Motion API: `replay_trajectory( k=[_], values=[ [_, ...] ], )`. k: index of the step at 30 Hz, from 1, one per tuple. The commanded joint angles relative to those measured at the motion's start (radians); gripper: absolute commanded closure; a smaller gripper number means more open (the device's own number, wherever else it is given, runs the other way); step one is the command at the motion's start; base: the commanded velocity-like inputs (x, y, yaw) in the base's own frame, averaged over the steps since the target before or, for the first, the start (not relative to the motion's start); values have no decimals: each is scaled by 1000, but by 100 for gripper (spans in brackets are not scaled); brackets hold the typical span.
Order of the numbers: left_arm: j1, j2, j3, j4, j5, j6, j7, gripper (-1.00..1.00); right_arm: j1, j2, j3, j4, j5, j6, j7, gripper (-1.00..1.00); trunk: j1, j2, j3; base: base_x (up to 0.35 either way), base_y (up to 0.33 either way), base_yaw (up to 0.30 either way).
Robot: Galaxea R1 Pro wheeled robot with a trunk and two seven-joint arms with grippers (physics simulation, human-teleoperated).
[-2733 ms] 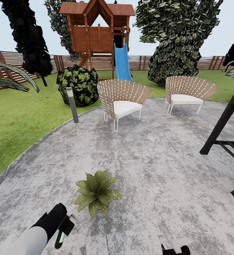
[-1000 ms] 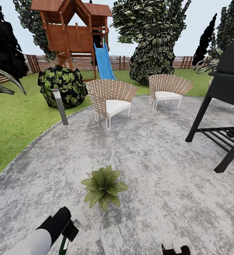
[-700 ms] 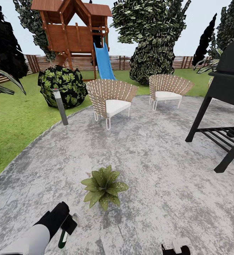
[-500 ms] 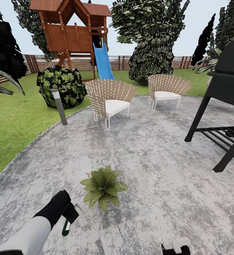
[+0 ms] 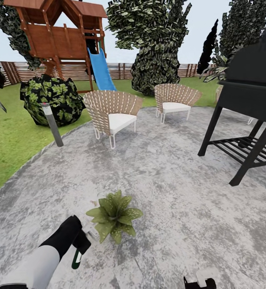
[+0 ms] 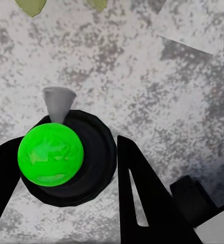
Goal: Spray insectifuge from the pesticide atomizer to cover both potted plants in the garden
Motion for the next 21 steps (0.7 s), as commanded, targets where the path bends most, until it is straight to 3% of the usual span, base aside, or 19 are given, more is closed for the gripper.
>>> replay_trajectory(
  k=[1,6,11,15,21],
  values=[
    [0,-1,3,-2,-5,9,-8,100,-1,-1,7,1,7,-2,-10,-100,0,0,-1,147,188,-28],
    [-2,-3,4,-2,-5,12,-7,100,-1,-3,7,2,8,-2,-11,-100,0,0,-1,241,42,-6],
    [3,-2,2,-2,-8,12,-7,100,-1,-1,7,1,7,-2,-11,-100,0,0,-1,23,1,-27],
    [3,-2,2,-2,-7,12,-7,100,-1,-1,7,1,7,-2,-11,-100,0,0,-1,-42,59,-230],
    [3,-3,5,-2,-7,13,-7,100,-1,0,7,1,7,-2,-11,-100,0,0,-1,-186,266,-260]
  ],
)
